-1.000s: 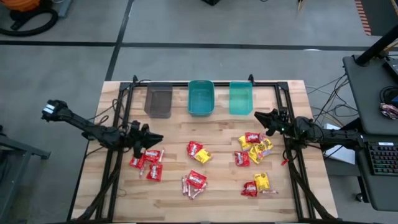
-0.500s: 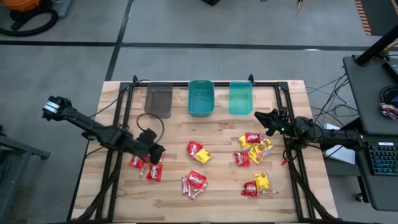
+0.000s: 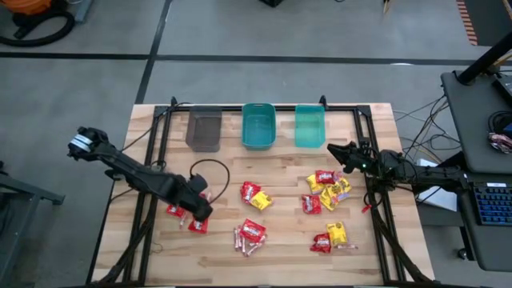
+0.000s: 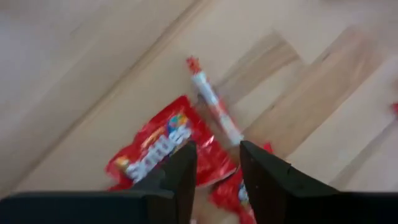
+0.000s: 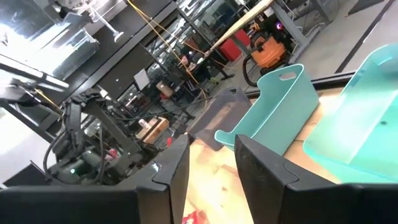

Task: Sort candy
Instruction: Put the white candy on the black bin

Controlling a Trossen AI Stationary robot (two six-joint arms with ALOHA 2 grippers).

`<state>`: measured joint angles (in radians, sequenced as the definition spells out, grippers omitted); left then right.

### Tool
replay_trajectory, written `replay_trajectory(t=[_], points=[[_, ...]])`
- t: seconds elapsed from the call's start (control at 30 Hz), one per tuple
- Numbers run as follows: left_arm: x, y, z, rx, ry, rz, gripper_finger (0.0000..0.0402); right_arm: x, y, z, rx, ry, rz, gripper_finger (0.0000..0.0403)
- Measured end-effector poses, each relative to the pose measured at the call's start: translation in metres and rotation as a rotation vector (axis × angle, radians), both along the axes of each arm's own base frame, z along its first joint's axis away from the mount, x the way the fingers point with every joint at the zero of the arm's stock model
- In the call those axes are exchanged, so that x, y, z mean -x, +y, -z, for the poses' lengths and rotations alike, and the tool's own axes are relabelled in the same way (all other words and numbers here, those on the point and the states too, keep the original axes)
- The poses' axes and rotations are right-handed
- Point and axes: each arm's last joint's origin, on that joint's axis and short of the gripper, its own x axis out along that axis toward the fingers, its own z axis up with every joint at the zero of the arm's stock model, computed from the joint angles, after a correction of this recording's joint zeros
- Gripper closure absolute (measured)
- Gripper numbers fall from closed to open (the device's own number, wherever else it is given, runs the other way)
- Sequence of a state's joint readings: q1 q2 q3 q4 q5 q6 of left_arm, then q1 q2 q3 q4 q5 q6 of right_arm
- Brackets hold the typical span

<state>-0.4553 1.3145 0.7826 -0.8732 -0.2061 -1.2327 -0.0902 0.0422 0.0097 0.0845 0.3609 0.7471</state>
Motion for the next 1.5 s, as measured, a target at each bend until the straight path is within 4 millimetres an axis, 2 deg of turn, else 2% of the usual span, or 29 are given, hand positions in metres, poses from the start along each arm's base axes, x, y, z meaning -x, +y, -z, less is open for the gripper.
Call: replay_trajectory(t=[0.23,0.37,0.77,1.03,1.5], points=[[-0.010,-0.014,0.002,-0.040,-0.005,0.081,0.0209,-0.001,0.001,0.002,-0.007,0.020,-0.033,0.0270],[-0.018,-0.015,0.014,-0.081,0.002,0.044,0.0194,-0.002,0.001,0.003,-0.015,0.032,-0.033,0.0270],[-0.033,-0.011,0.041,-0.160,0.056,0.002,0.0216,-0.002,0.001,0.004,-0.016,0.040,-0.047,0.0270],[-0.043,-0.006,0.048,-0.167,0.041,0.009,0.0235,-0.002,0.001,0.004,-0.013,0.042,-0.051,0.0269],[-0.047,-0.004,0.058,-0.181,0.060,0.013,0.0251,-0.002,0.001,0.004,-0.004,0.048,-0.058,0.0268]])
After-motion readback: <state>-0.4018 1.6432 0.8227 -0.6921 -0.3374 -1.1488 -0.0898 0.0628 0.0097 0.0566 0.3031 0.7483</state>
